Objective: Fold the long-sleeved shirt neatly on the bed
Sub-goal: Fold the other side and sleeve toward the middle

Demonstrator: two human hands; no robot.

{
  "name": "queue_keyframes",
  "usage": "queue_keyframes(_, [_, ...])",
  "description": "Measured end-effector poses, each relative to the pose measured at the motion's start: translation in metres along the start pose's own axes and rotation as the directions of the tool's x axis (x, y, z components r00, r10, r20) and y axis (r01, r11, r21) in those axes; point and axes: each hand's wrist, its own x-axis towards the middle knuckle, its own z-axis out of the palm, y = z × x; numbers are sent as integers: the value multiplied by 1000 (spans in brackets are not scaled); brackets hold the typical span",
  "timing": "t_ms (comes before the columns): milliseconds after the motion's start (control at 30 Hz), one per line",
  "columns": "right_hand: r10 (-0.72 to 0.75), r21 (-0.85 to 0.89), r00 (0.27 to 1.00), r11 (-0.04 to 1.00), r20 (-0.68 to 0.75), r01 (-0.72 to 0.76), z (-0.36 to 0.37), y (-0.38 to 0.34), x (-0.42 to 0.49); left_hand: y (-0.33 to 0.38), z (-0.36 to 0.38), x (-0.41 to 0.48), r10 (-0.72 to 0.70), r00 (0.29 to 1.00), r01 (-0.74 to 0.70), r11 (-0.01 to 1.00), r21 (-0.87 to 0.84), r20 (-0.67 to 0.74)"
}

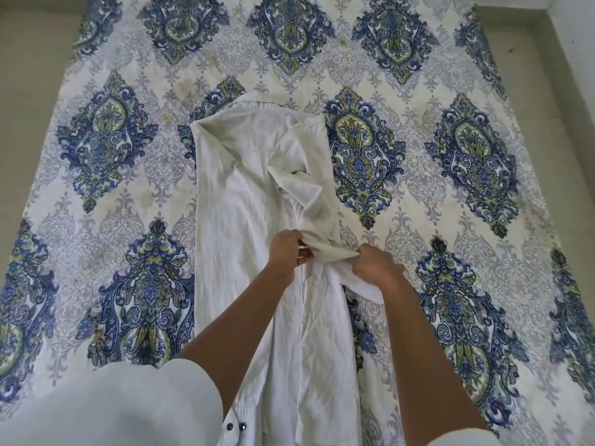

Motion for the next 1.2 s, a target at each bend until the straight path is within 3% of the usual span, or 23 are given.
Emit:
queue_keyframes(67, [-11,-5,1000,1000,5,11,4,10,1,-3,-7,-6,20,999,-24,997,-78,-46])
queue_keyframes(167, [-134,184,987,972,-84,147,6,17,-7,-9,-19,-17,7,999,-12,993,-113,-42])
queue_keyframes(233, [-205,400,976,891,-69,215,2,14,-28,-12,-27,-22,-42,998,47,990,-134,38])
queue_keyframes(300, [-284,488,957,828,-60,276,-2,6,-54,-14,-36,-30,-120,981,128,991,-44,150])
queue_keyframes(400, [-387,319,916,859,-106,400,5,-11,-93,-17,-52,-56,-234,947,206,968,145,218])
queue_keyframes(500, [-515,215,849,821,-120,529,20,-33,-132,-18,-75,-83,-303,923,299,953,55,236])
queue_keyframes(600, [-611,271,791,768,38,580,37,-52,-153,-19,-93,-110,-244,946,271,956,-110,215])
queue_keyframes(667, [-637,450,751,730,174,515,45,-58,-156,-21,-105,-121,-211,970,231,954,-190,121])
queue_keyframes(733, [-638,586,745,685,196,433,49,-59,-152,-21,-121,-131,-171,979,195,949,-246,115])
queue_keyframes(800, [-577,641,812,656,86,399,49,-60,-142,-25,-142,-134,-100,990,126,934,-334,95])
queue_keyframes(900, [-371,681,928,670,-37,295,48,-65,-120,-36,-163,-135,-54,991,106,882,-459,125])
queue_keyframes(1000, [-190,689,958,725,214,-10,56,-71,-108,-47,-164,-137,-58,985,136,840,-525,162])
queue_keyframes(1067, [-238,790,879,575,413,-215,67,-76,-107,-59,-162,-137,-54,965,205,766,-610,256])
queue_keyframes(1100, [-293,849,854,454,430,-271,71,-81,-109,-64,-159,-139,-70,952,250,742,-622,299])
queue_keyframes(1200, [-342,959,896,114,283,-260,78,-97,-112,-79,-154,-139,-213,952,295,832,-470,220])
